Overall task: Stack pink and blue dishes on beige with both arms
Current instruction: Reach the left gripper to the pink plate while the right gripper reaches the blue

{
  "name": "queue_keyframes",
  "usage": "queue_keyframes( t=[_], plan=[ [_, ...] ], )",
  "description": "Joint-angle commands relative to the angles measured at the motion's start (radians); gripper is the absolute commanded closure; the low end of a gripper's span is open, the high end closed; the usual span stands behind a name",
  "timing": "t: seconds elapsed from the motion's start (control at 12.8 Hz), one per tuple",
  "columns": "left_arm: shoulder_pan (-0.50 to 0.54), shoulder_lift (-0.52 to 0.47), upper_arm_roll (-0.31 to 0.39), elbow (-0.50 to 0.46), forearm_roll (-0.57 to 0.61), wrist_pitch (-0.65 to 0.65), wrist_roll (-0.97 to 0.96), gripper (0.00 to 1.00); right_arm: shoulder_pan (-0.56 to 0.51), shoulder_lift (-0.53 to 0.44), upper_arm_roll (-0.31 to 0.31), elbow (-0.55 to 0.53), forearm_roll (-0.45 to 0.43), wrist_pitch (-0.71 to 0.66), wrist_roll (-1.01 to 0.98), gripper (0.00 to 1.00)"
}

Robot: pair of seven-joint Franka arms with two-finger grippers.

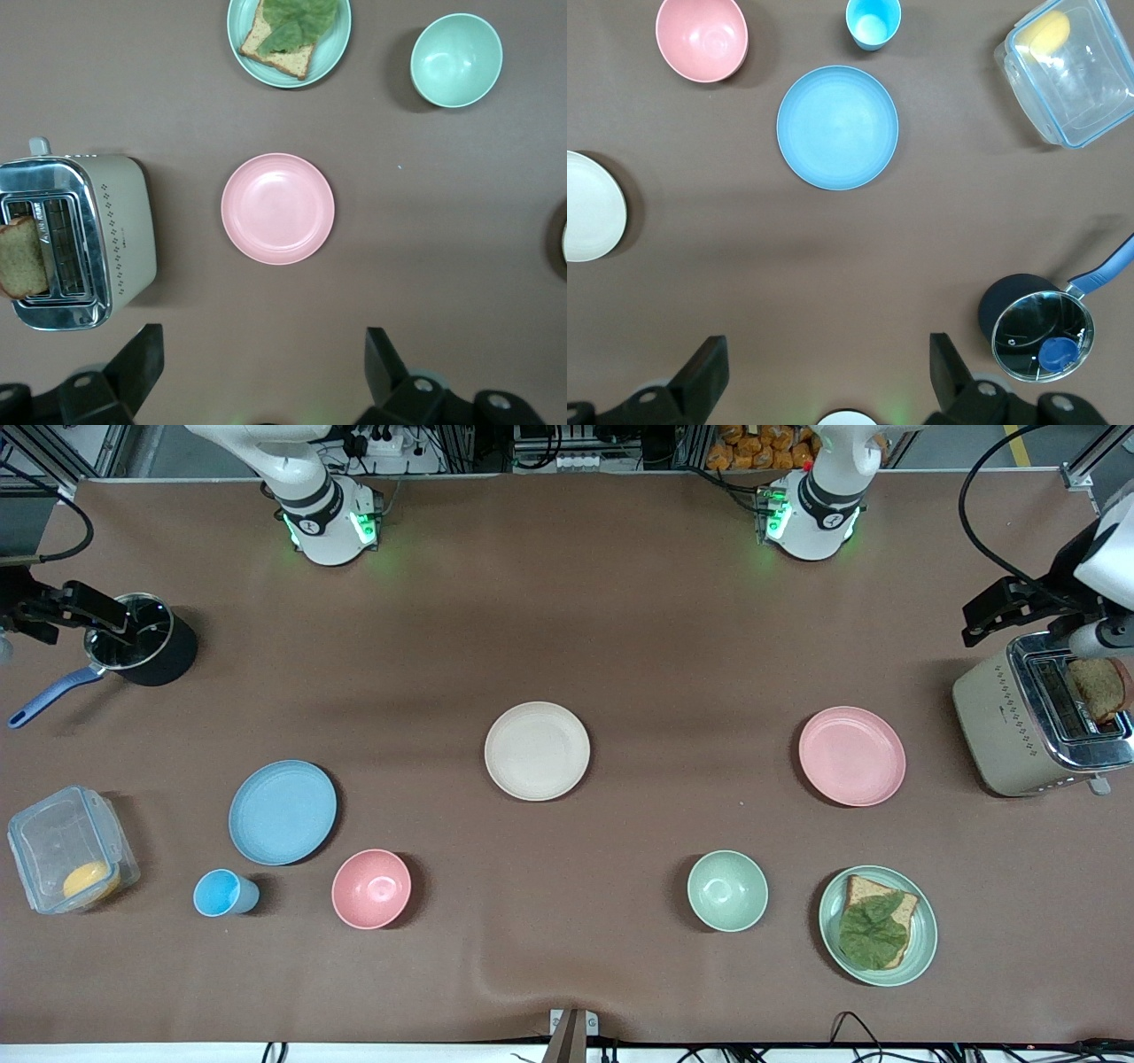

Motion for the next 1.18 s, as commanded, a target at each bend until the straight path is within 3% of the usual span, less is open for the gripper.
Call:
queue_keyframes(
  t=[0.0, 0.39, 0.78, 0.94, 1.1],
  plan=[
    [-0.005, -0.008, 0.027, 0.000, -0.018, -0.018, 0.040, 0.00, -0.004, -0.013, 0.007, -0.005, 0.013, -0.005, 0.014, 0.00],
    [0.003, 0.092, 0.018, -0.039, -0.035, 0.040, 0.039, 0.00, 0.014, -0.010, 0.010, -0.002, 0.008, 0.004, 0.018, 0.00],
    [0.035, 0.098, 0.024, -0.504, -0.018, 0.595, 0.040, 0.00, -0.001, 0.061, 0.007, -0.014, 0.002, 0.025, 0.015, 0.00],
    [0.074, 0.129, 0.024, -0.614, -0.018, 0.749, 0.040, 0.00, -0.012, 0.179, 0.005, -0.017, -0.002, 0.077, 0.015, 0.00],
    [0.101, 0.171, 0.026, -0.655, -0.012, 0.814, 0.043, 0.00, -0.033, 0.317, 0.005, -0.014, 0.001, 0.151, 0.029, 0.00]
  ],
)
